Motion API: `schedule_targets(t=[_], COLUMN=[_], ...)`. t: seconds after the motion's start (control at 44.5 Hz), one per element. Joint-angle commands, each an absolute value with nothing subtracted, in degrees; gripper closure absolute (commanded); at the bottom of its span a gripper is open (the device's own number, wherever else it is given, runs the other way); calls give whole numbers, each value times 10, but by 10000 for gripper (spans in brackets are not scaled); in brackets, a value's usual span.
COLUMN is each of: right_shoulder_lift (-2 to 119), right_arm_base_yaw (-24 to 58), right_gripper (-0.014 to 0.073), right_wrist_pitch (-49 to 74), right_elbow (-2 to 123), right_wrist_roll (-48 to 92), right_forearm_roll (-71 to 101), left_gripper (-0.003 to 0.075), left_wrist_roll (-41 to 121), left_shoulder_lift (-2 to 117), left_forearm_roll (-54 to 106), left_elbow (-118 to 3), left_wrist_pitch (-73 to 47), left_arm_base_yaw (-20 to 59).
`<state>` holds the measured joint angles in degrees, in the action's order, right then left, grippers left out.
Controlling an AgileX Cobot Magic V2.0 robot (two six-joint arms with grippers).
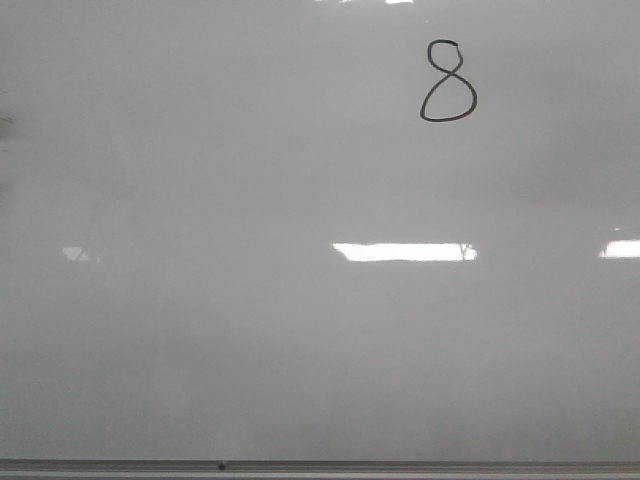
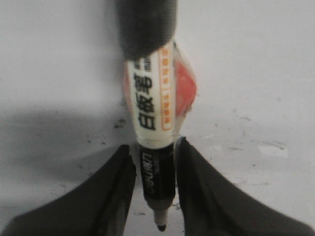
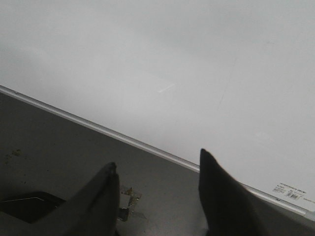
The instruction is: Write number 8 on whiteboard
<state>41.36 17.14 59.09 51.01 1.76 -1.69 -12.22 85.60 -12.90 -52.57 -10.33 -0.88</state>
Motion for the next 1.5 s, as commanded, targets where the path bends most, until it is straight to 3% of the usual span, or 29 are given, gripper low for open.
schedule_targets(t=[0.0,0.112,0.427,0.808,1.033,1.324,1.392,1.482], right_shoulder_lift=[410,410,410,404,368,353,353,353], right_arm_base_yaw=[168,168,168,168,168,168,168,168], right_gripper=[199,199,199,199,199,202,254,410], right_wrist_pitch=[559,559,560,564,558,543,543,543], right_elbow=[529,529,529,529,506,489,489,489], right_wrist_roll=[17,17,17,18,18,18,18,18], right_forearm_roll=[-25,-25,-26,-34,12,12,12,12], left_gripper=[412,368,374,374,374,377,409,503], left_wrist_roll=[-123,-123,-110,0,15,15,15,15], left_shoulder_lift=[839,836,732,526,441,428,428,428], left_forearm_roll=[-131,-131,-131,-72,-53,-50,-50,-50], left_elbow=[-547,-549,-552,-552,-532,-529,-529,-529], left_wrist_pitch=[-77,-99,-235,-457,-478,-476,-474,-471], left_arm_base_yaw=[-6,-6,2,154,234,247,247,247])
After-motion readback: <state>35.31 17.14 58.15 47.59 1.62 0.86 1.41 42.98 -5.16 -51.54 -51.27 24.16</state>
